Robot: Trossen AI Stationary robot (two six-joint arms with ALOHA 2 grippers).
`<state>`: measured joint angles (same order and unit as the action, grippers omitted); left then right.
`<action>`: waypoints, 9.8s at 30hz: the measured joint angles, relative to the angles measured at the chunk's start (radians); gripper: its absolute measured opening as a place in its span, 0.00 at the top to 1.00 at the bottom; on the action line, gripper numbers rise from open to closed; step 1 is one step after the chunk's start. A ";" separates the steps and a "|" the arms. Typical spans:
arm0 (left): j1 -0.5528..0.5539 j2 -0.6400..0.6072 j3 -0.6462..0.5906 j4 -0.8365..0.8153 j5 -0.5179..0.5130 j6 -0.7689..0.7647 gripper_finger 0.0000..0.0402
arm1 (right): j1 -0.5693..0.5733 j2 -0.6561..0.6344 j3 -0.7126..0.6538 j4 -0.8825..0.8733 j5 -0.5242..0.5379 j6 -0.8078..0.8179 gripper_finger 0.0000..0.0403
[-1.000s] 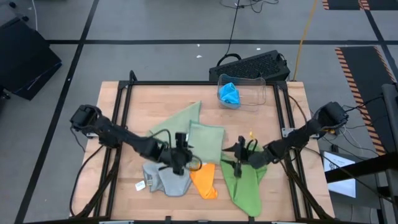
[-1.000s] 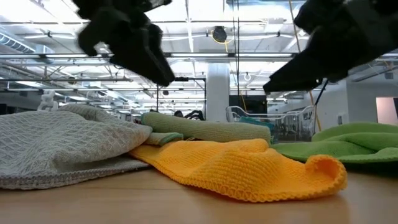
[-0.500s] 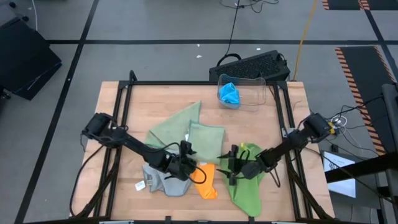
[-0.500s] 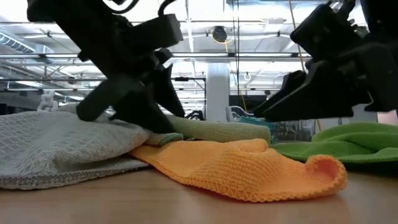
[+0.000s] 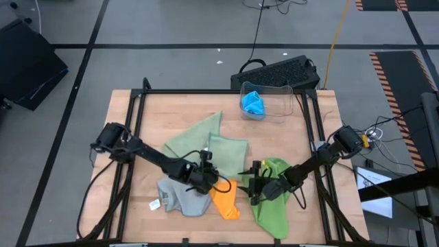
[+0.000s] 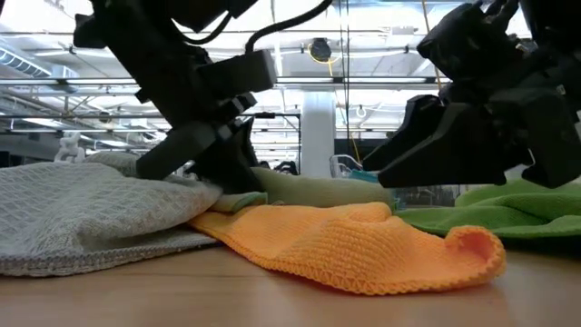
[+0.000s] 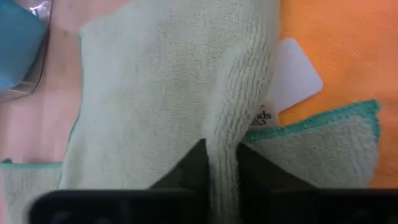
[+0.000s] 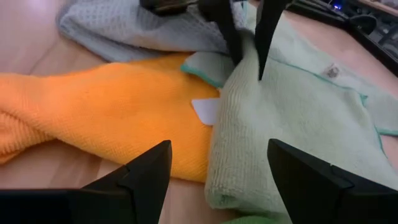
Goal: Fold microfiber towels
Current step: Fold the right light green microfiber towel, then put the right light green microfiber towel into the transparent bin
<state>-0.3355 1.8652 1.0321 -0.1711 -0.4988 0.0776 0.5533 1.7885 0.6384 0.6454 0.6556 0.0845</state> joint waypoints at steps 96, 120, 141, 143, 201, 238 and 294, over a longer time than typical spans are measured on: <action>0.435 -0.070 -0.002 -0.015 0.637 0.209 0.87 | -0.364 -0.195 -0.108 -0.110 -0.356 0.262 0.95; 0.433 -0.064 -0.001 -0.010 0.342 0.148 0.58 | -0.295 -0.238 -0.107 0.019 -0.050 0.100 0.64; 0.433 -0.073 -0.001 -0.028 0.303 0.129 0.55 | -0.382 -0.153 -0.106 0.095 -0.223 0.078 0.90; 0.433 -0.078 0.000 -0.030 0.303 0.130 0.55 | -0.406 -0.094 -0.107 0.135 -0.247 0.084 0.95; 0.305 -0.036 -0.004 0.007 0.069 0.237 0.94 | -0.502 -0.034 -0.109 0.202 -0.337 0.288 0.88; 0.265 -0.342 -0.004 -0.190 0.092 0.014 0.95 | -0.107 -0.348 -0.092 0.268 0.082 -0.096 0.39; 0.228 -0.369 0.002 -0.377 0.237 -0.072 0.54 | -0.427 -0.172 0.317 -0.474 -0.504 0.108 0.95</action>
<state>-0.1079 1.4965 1.0337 -0.5479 -0.2614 0.0061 0.1268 1.6168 0.9554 0.1710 0.1515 0.1924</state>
